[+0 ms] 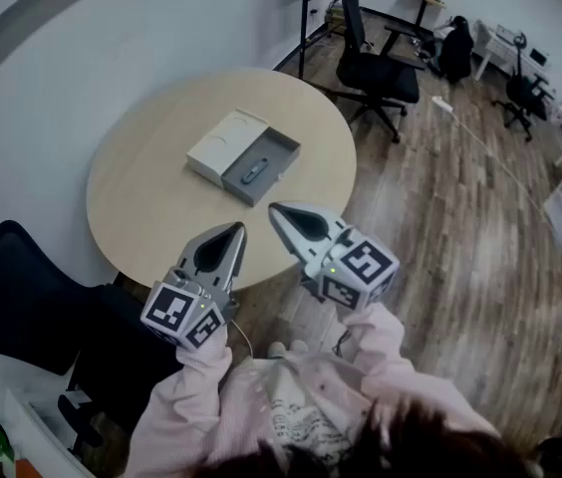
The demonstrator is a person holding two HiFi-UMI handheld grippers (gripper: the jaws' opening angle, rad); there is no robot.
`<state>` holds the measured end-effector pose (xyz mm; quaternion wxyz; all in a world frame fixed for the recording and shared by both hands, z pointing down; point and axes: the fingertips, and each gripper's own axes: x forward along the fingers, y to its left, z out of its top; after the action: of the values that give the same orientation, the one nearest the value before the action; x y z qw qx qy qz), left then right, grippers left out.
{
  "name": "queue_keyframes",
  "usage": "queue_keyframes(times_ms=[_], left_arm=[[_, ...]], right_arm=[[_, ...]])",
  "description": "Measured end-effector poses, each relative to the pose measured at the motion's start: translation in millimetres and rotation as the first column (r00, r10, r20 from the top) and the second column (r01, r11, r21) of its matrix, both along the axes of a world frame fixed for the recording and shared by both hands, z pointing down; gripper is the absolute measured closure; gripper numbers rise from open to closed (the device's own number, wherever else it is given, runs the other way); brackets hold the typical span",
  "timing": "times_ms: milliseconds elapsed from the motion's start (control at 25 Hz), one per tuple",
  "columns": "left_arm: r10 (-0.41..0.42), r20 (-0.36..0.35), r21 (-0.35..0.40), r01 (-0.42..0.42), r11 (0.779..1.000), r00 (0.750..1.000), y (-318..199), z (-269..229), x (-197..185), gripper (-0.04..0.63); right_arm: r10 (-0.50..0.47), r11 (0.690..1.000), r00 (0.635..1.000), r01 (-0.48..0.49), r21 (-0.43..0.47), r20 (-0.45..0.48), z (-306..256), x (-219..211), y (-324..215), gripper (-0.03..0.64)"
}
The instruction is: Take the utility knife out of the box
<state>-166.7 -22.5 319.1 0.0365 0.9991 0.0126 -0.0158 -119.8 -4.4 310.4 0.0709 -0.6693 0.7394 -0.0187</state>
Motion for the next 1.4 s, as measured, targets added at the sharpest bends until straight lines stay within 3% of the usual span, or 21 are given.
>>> queue_keyframes(times_ms=[840, 1400], left_arm=[[0.033, 0.034, -0.049, -0.031, 0.998, 0.999, 20.2, 15.5, 8.0, 0.589], [-0.021, 0.07, -0.067, 0.026, 0.997, 0.997, 36.5, 32.2, 25.6, 0.588]], right_arm=[[0.012, 0.999, 1.0, -0.012, -0.053, 0.012, 13.9, 12.6, 16.9, 0.62], [-0.04, 0.996, 0.999, 0.04, -0.08, 0.0, 25.8, 37.6, 30.2, 0.62]])
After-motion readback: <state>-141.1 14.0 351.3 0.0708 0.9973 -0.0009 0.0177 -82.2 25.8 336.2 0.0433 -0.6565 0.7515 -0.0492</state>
